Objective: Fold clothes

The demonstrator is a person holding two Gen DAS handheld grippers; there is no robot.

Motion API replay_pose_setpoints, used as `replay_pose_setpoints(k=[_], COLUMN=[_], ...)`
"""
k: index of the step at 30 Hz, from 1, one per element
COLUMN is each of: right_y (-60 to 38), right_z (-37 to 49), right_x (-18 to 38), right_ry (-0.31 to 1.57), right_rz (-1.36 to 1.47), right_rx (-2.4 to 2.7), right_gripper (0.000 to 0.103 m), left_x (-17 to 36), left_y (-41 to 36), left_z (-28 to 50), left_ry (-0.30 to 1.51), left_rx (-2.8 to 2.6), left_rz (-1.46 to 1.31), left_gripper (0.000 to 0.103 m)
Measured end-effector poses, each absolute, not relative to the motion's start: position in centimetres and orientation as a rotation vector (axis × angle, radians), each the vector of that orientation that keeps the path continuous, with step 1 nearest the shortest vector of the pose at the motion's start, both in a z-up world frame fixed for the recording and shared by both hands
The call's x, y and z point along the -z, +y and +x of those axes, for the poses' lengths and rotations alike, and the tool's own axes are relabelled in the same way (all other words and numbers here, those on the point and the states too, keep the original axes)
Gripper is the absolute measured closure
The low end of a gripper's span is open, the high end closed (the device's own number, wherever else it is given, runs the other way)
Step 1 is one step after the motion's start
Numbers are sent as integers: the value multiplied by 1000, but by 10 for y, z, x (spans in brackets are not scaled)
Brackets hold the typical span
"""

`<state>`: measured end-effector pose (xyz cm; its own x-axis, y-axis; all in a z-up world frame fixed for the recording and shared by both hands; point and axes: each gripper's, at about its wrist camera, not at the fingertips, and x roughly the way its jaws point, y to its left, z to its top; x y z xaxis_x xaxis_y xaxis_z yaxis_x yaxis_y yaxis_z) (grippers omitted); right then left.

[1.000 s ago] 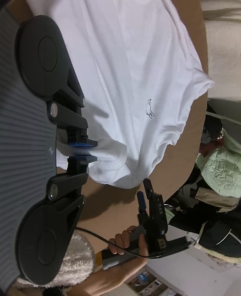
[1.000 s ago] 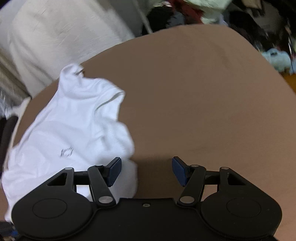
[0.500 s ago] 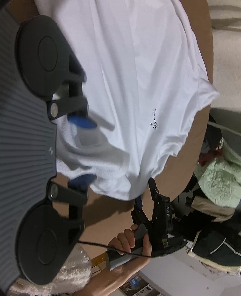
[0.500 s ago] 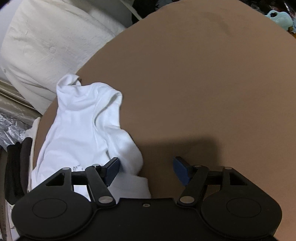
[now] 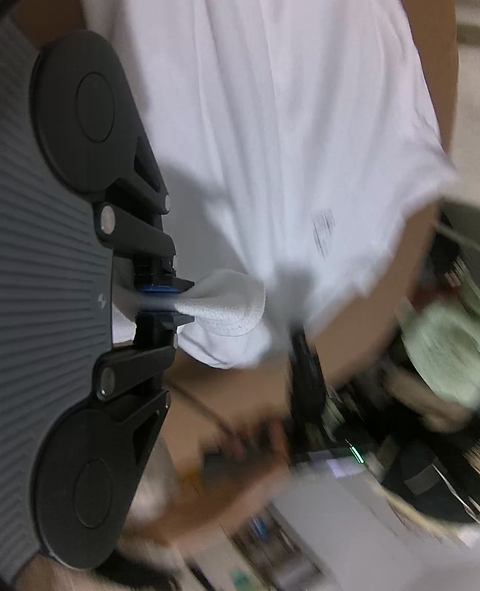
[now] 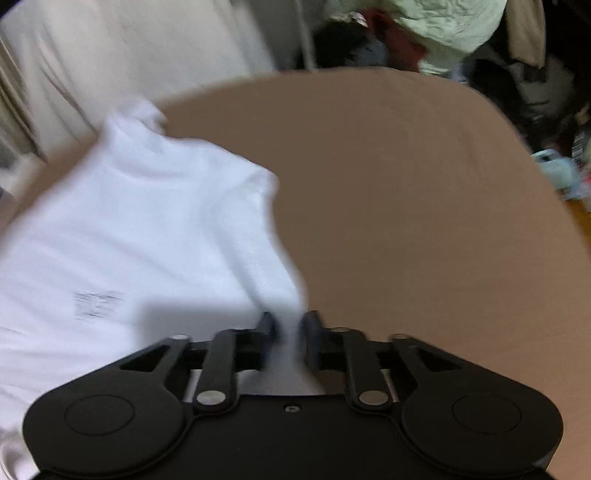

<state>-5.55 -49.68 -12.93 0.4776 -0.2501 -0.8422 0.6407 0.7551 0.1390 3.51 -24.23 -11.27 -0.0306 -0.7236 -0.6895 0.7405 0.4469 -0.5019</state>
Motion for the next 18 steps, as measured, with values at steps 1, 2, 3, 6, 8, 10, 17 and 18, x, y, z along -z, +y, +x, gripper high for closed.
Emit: replay_pose_setpoints(k=[1, 2, 3, 6, 8, 10, 17, 18], right_y=[-500, -502, -504, -502, -497, -488, -417, -414], right_z=[-60, -67, -74, -100, -118, -135, -124, -116], right_x=[129, 127, 124, 114, 107, 99, 54, 49], right_ry=[902, 877, 847, 740, 666, 586, 594, 625], right_rz=[509, 559, 607, 765, 890, 1006, 1024, 1016], right_rx=[571, 568, 562, 556, 562, 557, 658, 669], right_gripper=[62, 61, 60, 58, 57, 52, 42, 41], left_x=[119, 125, 130, 141, 146, 152, 169, 173], left_y=[-242, -242, -242, -236, -231, -225, -207, -203], left_z=[39, 43, 48, 64, 70, 71, 86, 93], left_ry=[1102, 1113, 1138, 1191, 1204, 1253, 1298, 1304], left_rx=[1159, 1144, 1143, 1119, 1065, 1029, 1128, 1150], left_rz=[46, 72, 59, -45, -122, -176, -262, -285], left_gripper=[93, 93, 93, 92, 92, 92, 92, 92])
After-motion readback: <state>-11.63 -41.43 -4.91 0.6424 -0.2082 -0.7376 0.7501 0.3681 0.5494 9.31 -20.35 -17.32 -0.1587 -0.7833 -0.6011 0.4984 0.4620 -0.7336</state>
